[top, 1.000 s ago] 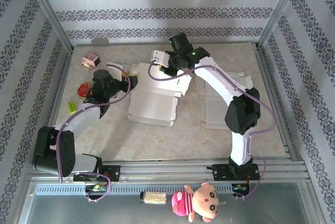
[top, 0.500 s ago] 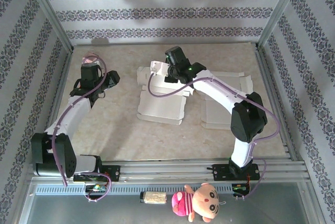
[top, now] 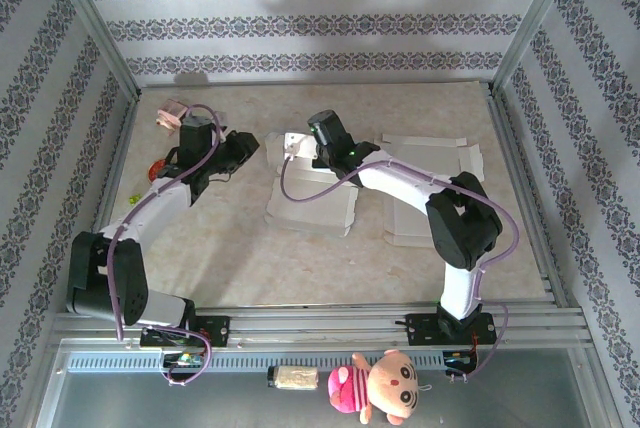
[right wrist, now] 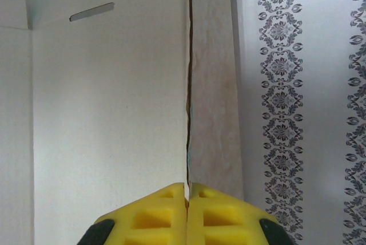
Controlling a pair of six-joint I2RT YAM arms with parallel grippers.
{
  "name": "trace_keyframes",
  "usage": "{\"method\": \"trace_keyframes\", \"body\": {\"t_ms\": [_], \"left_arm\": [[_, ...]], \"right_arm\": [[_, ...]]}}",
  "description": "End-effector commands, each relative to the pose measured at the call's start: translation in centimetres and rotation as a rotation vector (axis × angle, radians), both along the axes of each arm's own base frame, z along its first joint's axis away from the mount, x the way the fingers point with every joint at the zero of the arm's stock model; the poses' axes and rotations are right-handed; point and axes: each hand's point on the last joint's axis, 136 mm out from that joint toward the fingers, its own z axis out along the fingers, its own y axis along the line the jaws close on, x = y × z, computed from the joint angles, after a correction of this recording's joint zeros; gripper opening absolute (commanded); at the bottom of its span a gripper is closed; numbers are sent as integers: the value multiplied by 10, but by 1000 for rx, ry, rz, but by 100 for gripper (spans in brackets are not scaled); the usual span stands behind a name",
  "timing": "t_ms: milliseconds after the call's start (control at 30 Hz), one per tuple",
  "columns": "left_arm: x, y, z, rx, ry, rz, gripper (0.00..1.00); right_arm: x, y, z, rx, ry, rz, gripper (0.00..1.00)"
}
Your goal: Fold the paper box
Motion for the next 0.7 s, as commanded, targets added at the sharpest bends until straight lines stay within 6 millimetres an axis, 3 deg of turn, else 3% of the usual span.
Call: {"method": "trace_keyframes", "body": {"t_ms": [0,133,300,567,667], "left_arm": [[33,4,0,10,-23,66,12],[51,-13,-13,-8,-12,15,10],[62,-20,-29,-19,-4,10,9],[46,-53,-42,-54,15,-116,7],[41,-54,-44,-33,19,-131,7]], "right_arm": [[1,9,9,0,-53,12,0],[0,10,4,-20,-53,18,0],[0,11,0,-18,-42,20,0],[2,11,-8,-5,0,5,0],[3,10,-12,-9,12,0,0]]}}
